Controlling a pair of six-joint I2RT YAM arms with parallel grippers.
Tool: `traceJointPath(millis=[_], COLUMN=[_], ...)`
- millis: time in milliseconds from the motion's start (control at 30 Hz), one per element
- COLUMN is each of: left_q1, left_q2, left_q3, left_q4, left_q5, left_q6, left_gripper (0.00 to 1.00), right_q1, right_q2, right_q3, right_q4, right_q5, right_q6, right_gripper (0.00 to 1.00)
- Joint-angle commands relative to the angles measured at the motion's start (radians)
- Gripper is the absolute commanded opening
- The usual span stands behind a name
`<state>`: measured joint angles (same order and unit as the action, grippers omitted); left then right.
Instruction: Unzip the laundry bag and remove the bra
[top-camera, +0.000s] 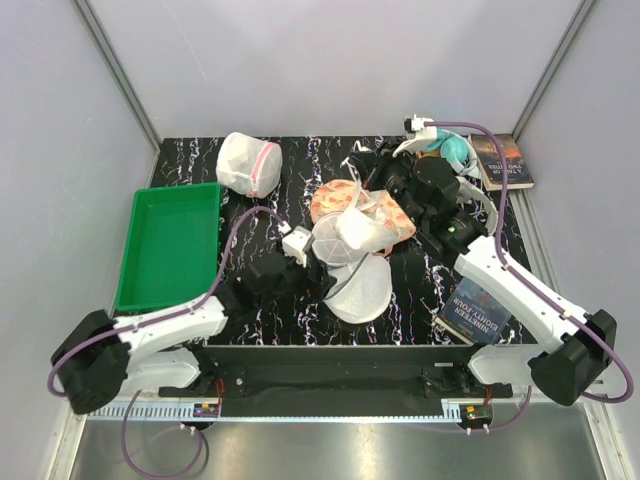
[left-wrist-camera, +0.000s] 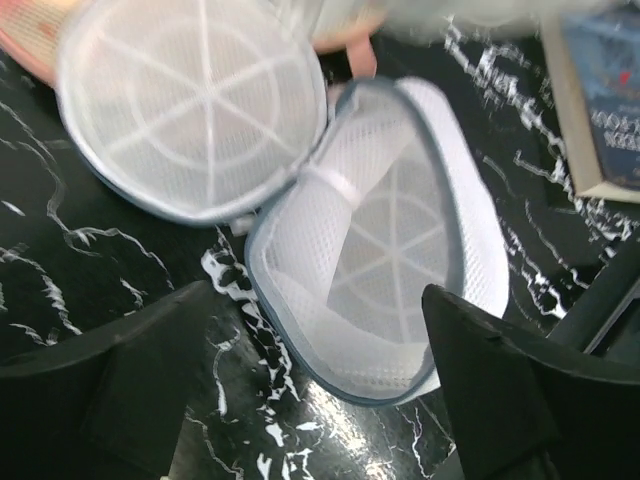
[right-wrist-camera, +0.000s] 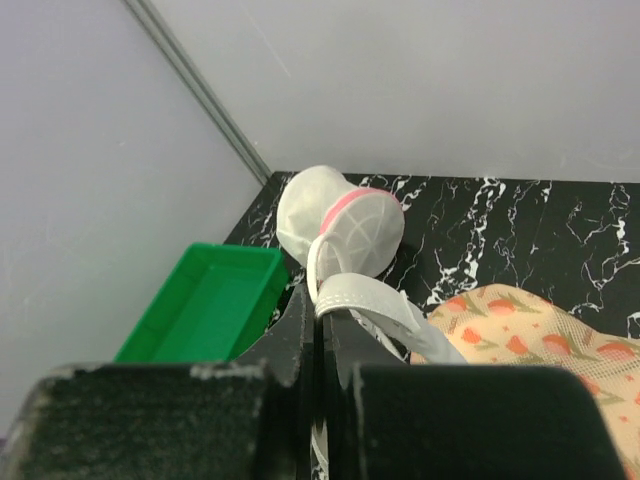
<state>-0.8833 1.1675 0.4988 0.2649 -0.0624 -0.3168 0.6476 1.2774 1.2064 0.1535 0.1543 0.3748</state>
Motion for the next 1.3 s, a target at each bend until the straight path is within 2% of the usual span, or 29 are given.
traceJointPath(millis=[0,133,300,433,567,867,900,933,967,1000,1067,1100,1133,1167,1200,1267], left_q1=[0.001,0.001,0.007,0.01,0.015,0.027,0.029,0.032,0.035,0.038,0.055,0.066,0.098,0.119,0.142,0.223], left_q2=[-0.132,-0.262,-0.312,-0.244,-0.138,0.009,0.02,0.036,0.041,0.046,0.041,0.034,0.026,0.02,0.003,-0.012], left_q3=[0.081,0.125,0.228,0.328,0.411,0.435,0.435,0.434,0.429,0.423,0.4,0.39,0.38,0.365,0.359,0.353], left_q4=[-0.065,-0.105,-0.076,-0.027,-0.007,0.105,0.112,0.117,0.123,0.132,0.131,0.126,0.125,0.119,0.106,0.077], left_q5=[-0.071,-0.068,-0.021,0.019,0.05,0.16,0.176,0.188,0.197,0.194,0.156,0.15,0.151,0.15,0.151,0.162], left_q6=[0.053,0.099,0.134,0.157,0.157,0.096,0.093,0.084,0.078,0.071,0.048,0.042,0.026,0.012,-0.004,-0.042], left_gripper=[0.98,0.99,0.99,0.99,0.99,0.99,0.96,0.87,0.56,0.35,0.0,0.0,0.0,0.0,0.0,0.0], right_q1=[-0.005,-0.003,-0.003,-0.003,-0.002,-0.002,-0.002,-0.002,-0.002,-0.002,-0.002,-0.002,-0.002,-0.003,-0.003,-0.003], right_q2=[-0.061,-0.066,-0.058,-0.052,-0.049,-0.064,-0.066,-0.067,-0.069,-0.07,-0.079,-0.081,-0.09,-0.093,-0.095,-0.096], right_q3=[0.067,0.073,0.061,0.061,0.056,0.039,0.038,0.038,0.035,0.032,0.019,0.016,0.007,0.004,0.002,0.001], right_q4=[-0.115,-0.179,-0.195,-0.193,-0.193,-0.189,-0.19,-0.187,-0.189,-0.187,-0.187,-0.189,-0.19,-0.192,-0.195,-0.207], right_q5=[-0.1,-0.199,-0.327,-0.429,-0.467,-0.501,-0.504,-0.507,-0.504,-0.501,-0.478,-0.47,-0.451,-0.44,-0.431,-0.414], right_q6=[-0.05,-0.034,-0.008,0.032,0.056,0.078,0.081,0.082,0.082,0.081,0.076,0.069,0.069,0.064,0.056,0.052], right_gripper=[0.0,0.0,0.0,0.0,0.0,0.0,0.0,0.0,0.0,0.0,0.0,0.01,0.06,0.13,0.27,0.37])
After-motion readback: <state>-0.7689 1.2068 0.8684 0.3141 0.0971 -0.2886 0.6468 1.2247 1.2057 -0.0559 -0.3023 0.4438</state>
